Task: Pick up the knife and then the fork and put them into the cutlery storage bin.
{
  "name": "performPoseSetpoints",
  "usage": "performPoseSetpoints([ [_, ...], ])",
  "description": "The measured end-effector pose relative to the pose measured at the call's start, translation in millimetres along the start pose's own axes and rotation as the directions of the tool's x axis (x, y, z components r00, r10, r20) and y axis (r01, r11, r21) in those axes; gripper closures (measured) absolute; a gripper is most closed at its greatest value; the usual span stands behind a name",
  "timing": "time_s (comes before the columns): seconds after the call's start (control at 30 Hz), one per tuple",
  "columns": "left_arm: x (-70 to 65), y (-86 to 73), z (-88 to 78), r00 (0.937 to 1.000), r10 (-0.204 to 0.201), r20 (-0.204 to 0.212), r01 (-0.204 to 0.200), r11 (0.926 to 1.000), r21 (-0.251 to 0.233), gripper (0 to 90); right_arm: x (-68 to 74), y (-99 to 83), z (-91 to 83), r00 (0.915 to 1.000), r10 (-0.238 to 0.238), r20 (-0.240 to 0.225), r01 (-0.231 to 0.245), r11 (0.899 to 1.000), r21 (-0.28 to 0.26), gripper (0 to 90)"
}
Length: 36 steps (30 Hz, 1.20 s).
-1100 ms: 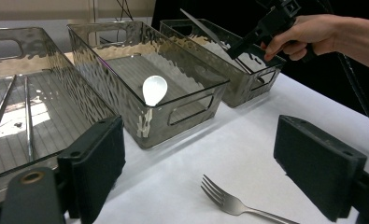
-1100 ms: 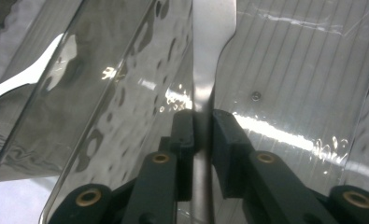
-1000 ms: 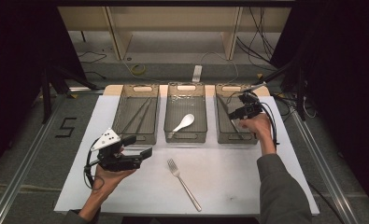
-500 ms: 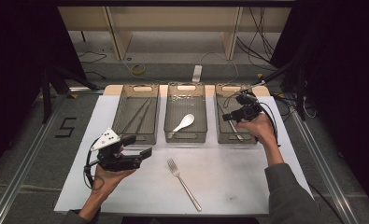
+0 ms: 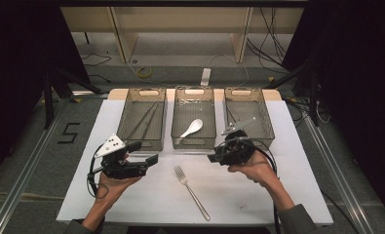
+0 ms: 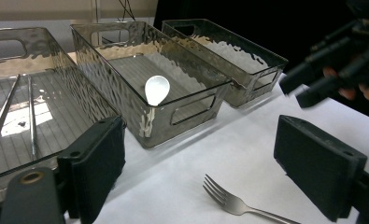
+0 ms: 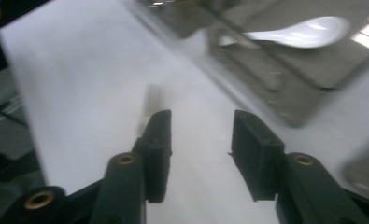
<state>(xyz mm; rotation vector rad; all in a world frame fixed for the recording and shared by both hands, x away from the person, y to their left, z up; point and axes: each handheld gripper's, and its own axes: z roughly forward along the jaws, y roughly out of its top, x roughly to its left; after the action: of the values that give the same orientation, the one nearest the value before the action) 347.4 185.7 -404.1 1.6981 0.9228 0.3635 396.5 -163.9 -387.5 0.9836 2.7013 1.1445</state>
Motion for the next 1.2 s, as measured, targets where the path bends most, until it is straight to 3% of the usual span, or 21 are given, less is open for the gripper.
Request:
performPoseSetpoints([
  [0.03,0.1,0.0,0.0,1.0,-0.002,0.0,0.002,1.0,-0.001,15.8,0.0,0.0,0.0,1.0,0.0,0.0,0.0,1.0,0.0,61.1],
  [0.1,0.2,0.0,-0.3,1.0,0.001,0.0,-0.001,1.0,0.0,15.8,14.4,-5.9,9.6,0.9979,-0.049,-0.043,0.049,0.999,0.013,66.3],
  [0.23,-0.1,0.0,-0.3,1.0,0.006,0.0,-0.006,1.0,0.003,15.9,25.1,-12.0,19.4,0.9943,-0.075,-0.075,0.078,0.996,0.038,72.5],
  [0.27,-0.2,0.0,-0.4,1.0,0.006,0.001,-0.006,1.0,0.002,15.8,33.0,-15.2,24.9,0.991,-0.092,-0.097,0.098,0.994,0.056,77.9],
  [0.47,-0.1,0.1,-0.7,1.0,0.007,0.001,-0.007,1.0,0.001,15.9,51.4,-24.5,43.0,0.977,-0.145,-0.156,0.162,0.981,0.102,88.4],
  [0.57,-0.3,-0.1,-0.5,1.0,0.008,0.0,-0.008,1.0,0.002,15.9,55.0,-28.1,49.2,0.9733,-0.16,-0.165,0.181,0.976,0.124,90.0],
  [0.63,-0.2,0.0,-0.9,1.0,0.007,0.0,-0.007,1.0,0.001,15.8,57.4,-33.1,56.8,0.9668,-0.163,-0.197,0.192,0.971,0.142,90.0],
  [0.73,0.2,-0.2,-0.6,1.0,0.008,0.0,-0.008,1.0,0.002,15.9,59.3,-36.3,62.5,0.9628,-0.177,-0.205,0.211,0.964,0.162,90.0],
  [1.0,-0.5,-0.3,-0.2,1.0,0.006,0.0,-0.006,1.0,0.004,15.9,65.6,-41.3,71.9,0.9631,-0.181,-0.199,0.219,0.957,0.189,90.0],
  [1.1,0.0,-0.7,-1.1,1.0,0.003,-0.002,-0.003,1.0,0.002,15.9,69.4,-43.8,77.9,0.9538,-0.213,-0.212,0.258,0.942,0.215,90.0],
  [1.17,0.4,-0.5,-1.7,1.0,0.003,-0.003,-0.003,1.0,-0.001,15.9,71.4,-44.6,79.9,0.9552,-0.209,-0.209,0.254,0.943,0.215,90.0],
  [1.2,0.3,-0.4,-1.7,1.0,0.003,-0.002,-0.003,1.0,-0.002,15.8,73.8,-47.3,84.1,0.9524,-0.217,-0.215,0.264,0.937,0.227,90.0],
])
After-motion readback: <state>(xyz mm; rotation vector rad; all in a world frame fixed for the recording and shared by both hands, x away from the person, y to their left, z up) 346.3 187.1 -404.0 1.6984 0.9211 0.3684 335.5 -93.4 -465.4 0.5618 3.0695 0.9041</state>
